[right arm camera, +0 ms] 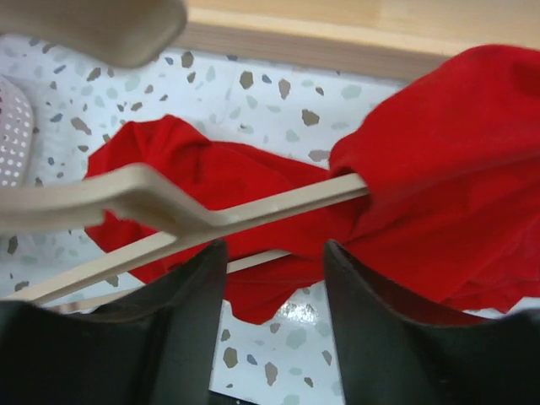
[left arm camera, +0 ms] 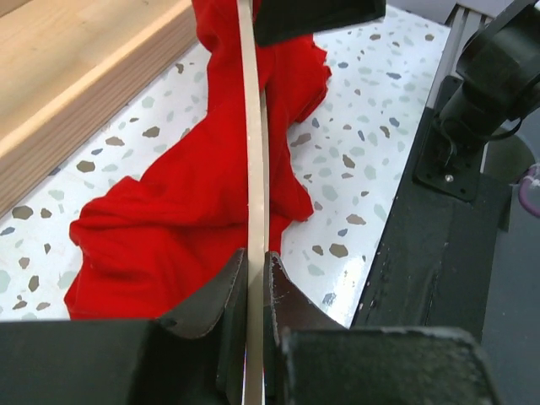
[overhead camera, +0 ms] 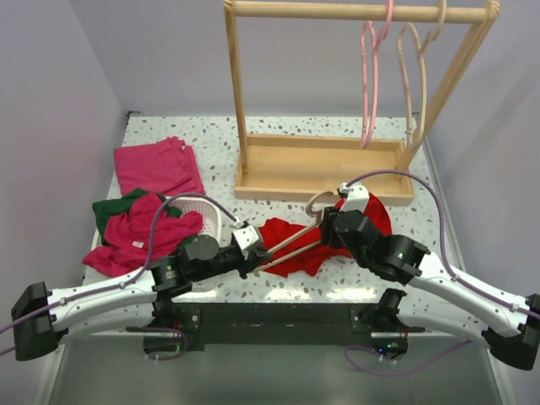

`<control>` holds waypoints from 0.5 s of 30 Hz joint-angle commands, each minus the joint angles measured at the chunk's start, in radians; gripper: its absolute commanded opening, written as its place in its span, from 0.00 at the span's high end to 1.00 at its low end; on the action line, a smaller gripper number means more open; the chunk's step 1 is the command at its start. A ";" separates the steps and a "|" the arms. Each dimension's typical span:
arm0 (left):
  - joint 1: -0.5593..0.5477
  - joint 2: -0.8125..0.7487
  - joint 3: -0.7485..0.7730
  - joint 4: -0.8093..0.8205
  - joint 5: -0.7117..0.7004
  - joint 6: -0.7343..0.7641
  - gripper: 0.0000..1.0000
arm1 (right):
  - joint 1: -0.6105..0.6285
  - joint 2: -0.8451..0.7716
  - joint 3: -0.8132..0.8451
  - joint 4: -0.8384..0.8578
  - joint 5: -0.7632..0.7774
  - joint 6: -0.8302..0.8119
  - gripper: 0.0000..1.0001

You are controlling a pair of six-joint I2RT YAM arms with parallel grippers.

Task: Place the t-shirt on the hanger

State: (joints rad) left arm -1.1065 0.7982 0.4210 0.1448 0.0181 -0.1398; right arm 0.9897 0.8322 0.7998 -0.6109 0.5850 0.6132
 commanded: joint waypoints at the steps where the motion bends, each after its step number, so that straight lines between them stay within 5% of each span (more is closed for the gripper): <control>1: -0.001 -0.027 -0.039 0.217 -0.012 -0.061 1.00 | -0.039 -0.057 -0.033 0.074 -0.100 -0.009 0.42; 15: -0.001 0.111 0.039 0.193 0.000 -0.061 1.00 | -0.039 -0.222 -0.048 0.154 -0.064 -0.162 0.26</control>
State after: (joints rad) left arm -1.1065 0.8673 0.3714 0.2810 0.0181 -0.1993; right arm 0.9543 0.6056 0.7456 -0.5102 0.4641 0.5186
